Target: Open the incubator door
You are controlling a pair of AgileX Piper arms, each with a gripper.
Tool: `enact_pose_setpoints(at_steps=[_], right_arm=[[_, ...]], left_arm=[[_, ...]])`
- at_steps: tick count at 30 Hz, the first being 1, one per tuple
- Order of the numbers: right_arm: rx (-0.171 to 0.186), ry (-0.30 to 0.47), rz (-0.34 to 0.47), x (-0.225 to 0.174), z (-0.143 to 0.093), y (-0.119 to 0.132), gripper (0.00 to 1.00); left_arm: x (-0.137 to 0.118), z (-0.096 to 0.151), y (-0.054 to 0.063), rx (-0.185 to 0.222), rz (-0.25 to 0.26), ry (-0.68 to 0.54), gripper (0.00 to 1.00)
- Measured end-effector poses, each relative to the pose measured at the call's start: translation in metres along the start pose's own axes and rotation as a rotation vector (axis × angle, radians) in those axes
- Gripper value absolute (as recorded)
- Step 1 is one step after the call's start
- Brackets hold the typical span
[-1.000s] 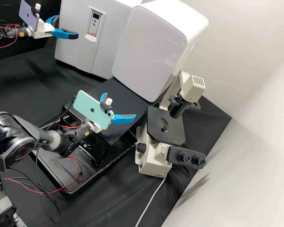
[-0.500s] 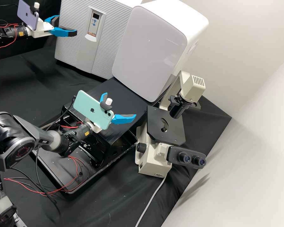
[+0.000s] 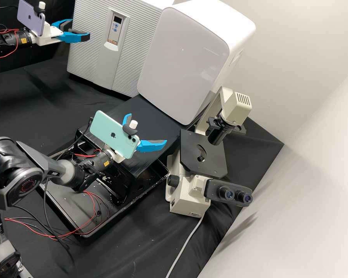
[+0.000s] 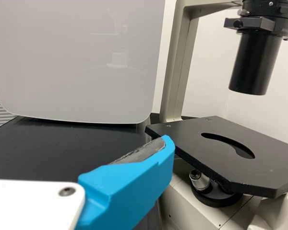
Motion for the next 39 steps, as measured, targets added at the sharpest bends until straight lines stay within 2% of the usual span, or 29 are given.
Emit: enact_pose_setpoints(at_steps=[6,10,17,23,24,30,32,36,39], right_arm=[[0.001,-0.001,0.001,0.000,0.000,0.000,1.00],[0.001,-0.001,0.001,0.000,0.000,0.000,1.00],[0.001,-0.001,0.001,0.000,0.000,0.000,1.00],[0.001,-0.001,0.001,0.000,0.000,0.000,1.00],[0.001,-0.001,0.001,0.000,0.000,0.000,1.00],[0.001,-0.001,0.001,0.000,0.000,0.000,1.00],[0.001,-0.001,0.001,0.000,0.000,0.000,1.00],[0.001,-0.001,0.001,0.000,0.000,0.000,1.00],[0.001,-0.001,0.001,0.000,0.000,0.000,1.00]], left_arm=[[-0.011,0.013,0.006,0.021,-0.016,0.004,0.00],[-0.013,0.027,0.004,0.058,-0.028,-0.037,0.00],[-0.013,0.033,0.003,0.074,-0.030,-0.050,0.00],[-0.013,0.032,0.003,0.068,-0.028,-0.046,0.00],[-0.013,0.032,0.003,0.067,-0.028,-0.045,1.00],[-0.016,0.028,0.003,0.097,-0.031,0.000,1.00],[-0.018,0.024,0.002,0.086,-0.046,0.049,1.00],[-0.020,0.018,0.006,0.062,-0.044,0.120,1.00],[-0.023,0.013,0.008,0.072,-0.035,0.152,1.00]])
